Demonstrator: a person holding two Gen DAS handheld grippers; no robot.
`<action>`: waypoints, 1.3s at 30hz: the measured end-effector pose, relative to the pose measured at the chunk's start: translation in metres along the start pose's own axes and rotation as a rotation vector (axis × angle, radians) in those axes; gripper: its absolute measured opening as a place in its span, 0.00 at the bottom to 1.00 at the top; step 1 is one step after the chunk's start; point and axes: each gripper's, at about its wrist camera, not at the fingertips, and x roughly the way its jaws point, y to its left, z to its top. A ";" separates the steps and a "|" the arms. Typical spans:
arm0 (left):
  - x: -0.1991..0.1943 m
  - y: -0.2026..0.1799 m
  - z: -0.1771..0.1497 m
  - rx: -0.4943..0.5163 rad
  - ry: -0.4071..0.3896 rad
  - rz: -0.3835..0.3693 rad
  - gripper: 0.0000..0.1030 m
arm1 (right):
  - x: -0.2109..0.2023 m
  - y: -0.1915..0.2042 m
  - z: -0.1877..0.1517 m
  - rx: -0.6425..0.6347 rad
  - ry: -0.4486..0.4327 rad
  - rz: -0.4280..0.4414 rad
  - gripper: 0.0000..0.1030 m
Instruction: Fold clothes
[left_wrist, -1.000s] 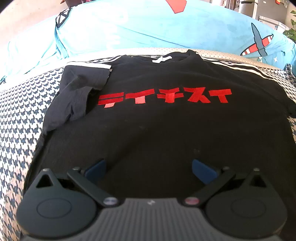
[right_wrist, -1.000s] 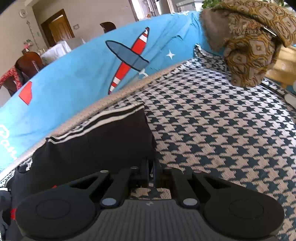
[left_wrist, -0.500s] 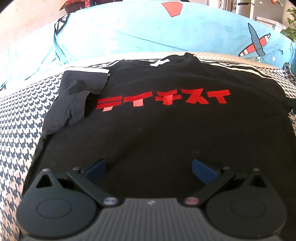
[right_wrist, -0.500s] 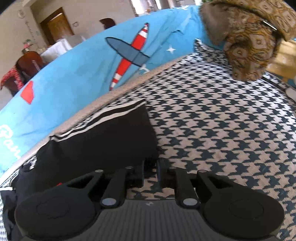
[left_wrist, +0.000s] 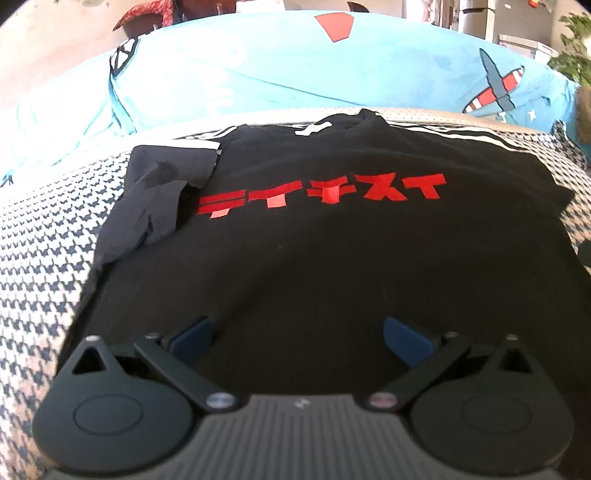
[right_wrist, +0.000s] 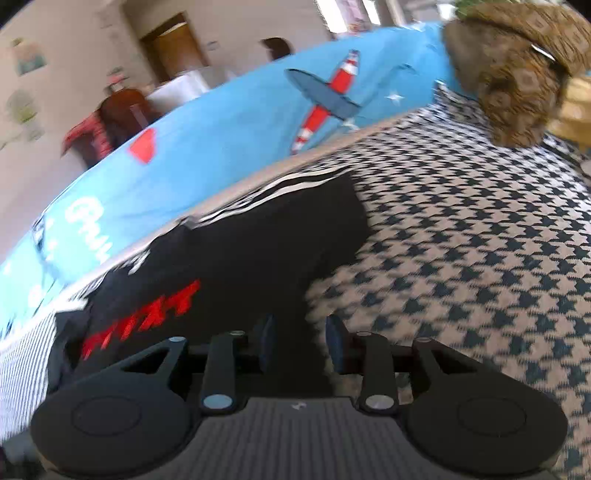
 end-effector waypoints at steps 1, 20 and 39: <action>-0.004 -0.001 -0.002 0.011 -0.005 0.003 1.00 | -0.006 0.005 -0.007 -0.025 -0.006 0.009 0.38; -0.042 -0.006 -0.048 -0.040 -0.040 -0.014 1.00 | -0.032 0.046 -0.088 -0.311 -0.018 0.024 0.53; -0.058 -0.004 -0.070 -0.048 -0.072 0.018 1.00 | -0.031 0.059 -0.107 -0.424 -0.055 -0.011 0.71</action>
